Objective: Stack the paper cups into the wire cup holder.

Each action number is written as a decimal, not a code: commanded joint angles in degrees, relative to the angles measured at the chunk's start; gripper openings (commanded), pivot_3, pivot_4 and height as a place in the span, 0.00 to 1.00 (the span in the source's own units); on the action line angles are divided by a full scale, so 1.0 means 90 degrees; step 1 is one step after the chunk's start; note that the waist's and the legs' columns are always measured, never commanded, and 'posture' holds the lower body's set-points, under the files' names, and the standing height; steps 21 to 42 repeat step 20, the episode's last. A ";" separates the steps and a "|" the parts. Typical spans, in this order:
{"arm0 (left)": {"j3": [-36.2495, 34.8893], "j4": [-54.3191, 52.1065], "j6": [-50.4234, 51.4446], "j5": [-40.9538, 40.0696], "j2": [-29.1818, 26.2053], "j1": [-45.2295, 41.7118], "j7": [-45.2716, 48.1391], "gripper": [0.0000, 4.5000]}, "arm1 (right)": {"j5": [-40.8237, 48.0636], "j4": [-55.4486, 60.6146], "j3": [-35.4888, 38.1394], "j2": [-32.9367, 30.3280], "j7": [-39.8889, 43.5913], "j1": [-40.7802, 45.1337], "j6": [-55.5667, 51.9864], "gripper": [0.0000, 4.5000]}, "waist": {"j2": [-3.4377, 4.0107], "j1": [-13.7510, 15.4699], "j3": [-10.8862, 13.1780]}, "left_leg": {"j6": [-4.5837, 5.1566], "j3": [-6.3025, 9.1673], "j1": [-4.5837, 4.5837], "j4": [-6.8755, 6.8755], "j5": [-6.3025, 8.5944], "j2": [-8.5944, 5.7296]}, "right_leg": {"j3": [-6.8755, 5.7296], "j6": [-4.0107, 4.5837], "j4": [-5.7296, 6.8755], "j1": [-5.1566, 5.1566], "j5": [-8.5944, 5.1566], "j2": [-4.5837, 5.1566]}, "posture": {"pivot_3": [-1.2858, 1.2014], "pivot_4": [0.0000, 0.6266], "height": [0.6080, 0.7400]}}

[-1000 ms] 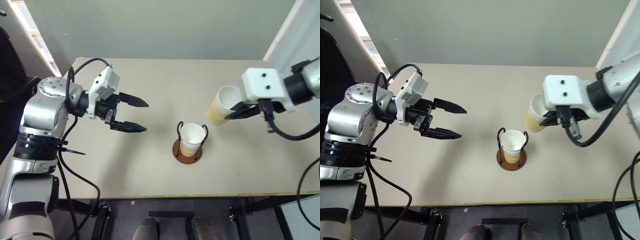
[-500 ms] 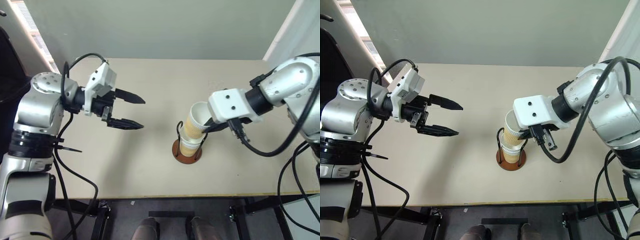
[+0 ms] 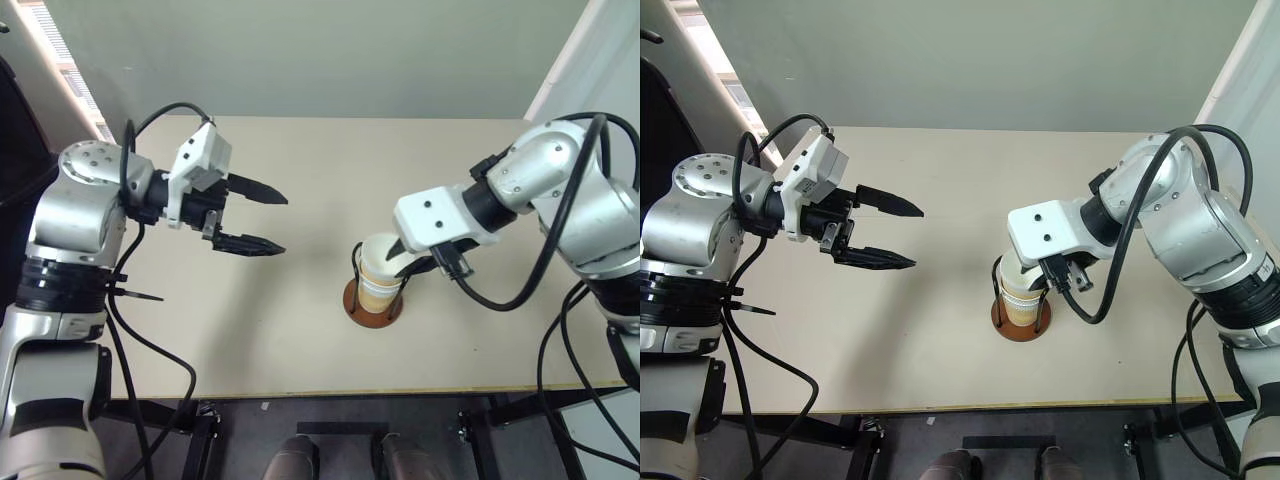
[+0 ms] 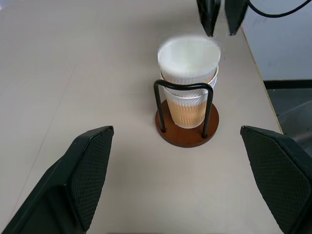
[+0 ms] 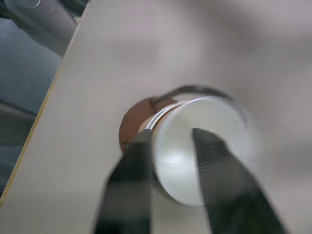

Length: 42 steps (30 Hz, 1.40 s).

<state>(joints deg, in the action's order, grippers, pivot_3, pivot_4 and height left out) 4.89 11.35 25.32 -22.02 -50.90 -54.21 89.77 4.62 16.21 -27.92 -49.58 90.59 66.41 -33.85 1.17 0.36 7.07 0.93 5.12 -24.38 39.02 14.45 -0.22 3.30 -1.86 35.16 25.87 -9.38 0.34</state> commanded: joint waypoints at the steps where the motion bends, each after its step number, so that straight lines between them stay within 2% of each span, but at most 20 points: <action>1: -0.0113 -0.0007 -0.0078 -0.0003 -0.0121 -0.0181 0.0111 1.00 | -0.0009 0.0046 0.0147 0.0080 -0.0071 0.0191 -0.0111 0.58 | 0.0000 0.0000 0.0000 | 0.0000 -0.0001 -0.0001 0.0001 0.0000 0.0000 | 0.0000 0.0000 0.0000 0.0000 0.0000 0.0001 | 0.52 0.24 1.00; 3: -0.0134 -0.0107 0.0001 -0.0031 -0.0153 -0.0094 0.0073 1.00 | 0.0048 0.0041 0.0254 0.0180 -0.0209 0.0157 -0.0206 0.74 | 0.0000 -0.0004 0.0000 | -0.0001 -0.0001 -0.0001 0.0001 0.0000 0.0000 | 0.0001 0.0002 0.0000 0.0000 0.0000 0.0001 | 0.52 0.24 1.00; 16: -0.0664 -0.1106 0.0765 -0.0381 -0.0668 0.0612 -0.0510 1.00 | 0.0425 -0.0866 0.1054 0.0401 -0.0702 0.0325 -0.0100 0.74 | 0.0000 -0.0022 0.0000 | -0.0010 0.0001 -0.0002 -0.0008 -0.0005 0.0000 | 0.0000 0.0024 0.0002 0.0008 -0.0013 -0.0002 | 0.52 0.24 1.00; 20: -0.0853 -0.1309 0.0950 -0.0470 -0.0821 0.0827 -0.0704 1.00 | 0.0484 -0.1163 0.1301 0.0329 -0.0825 0.0396 -0.0111 0.74 | 0.0000 -0.0023 0.0000 | -0.0046 0.0001 0.0000 -0.0013 -0.0026 0.0000 | 0.0000 0.0057 0.0005 0.0007 -0.0032 -0.0002 | 0.52 0.24 1.00; 42: -0.0853 -0.1309 0.0950 -0.0470 -0.0821 0.0827 -0.0704 1.00 | 0.0484 -0.1163 0.1301 0.0329 -0.0825 0.0396 -0.0111 0.74 | 0.0000 -0.0023 0.0000 | -0.0046 0.0001 0.0000 -0.0013 -0.0026 0.0000 | 0.0000 0.0057 0.0005 0.0007 -0.0032 -0.0002 | 0.52 0.24 1.00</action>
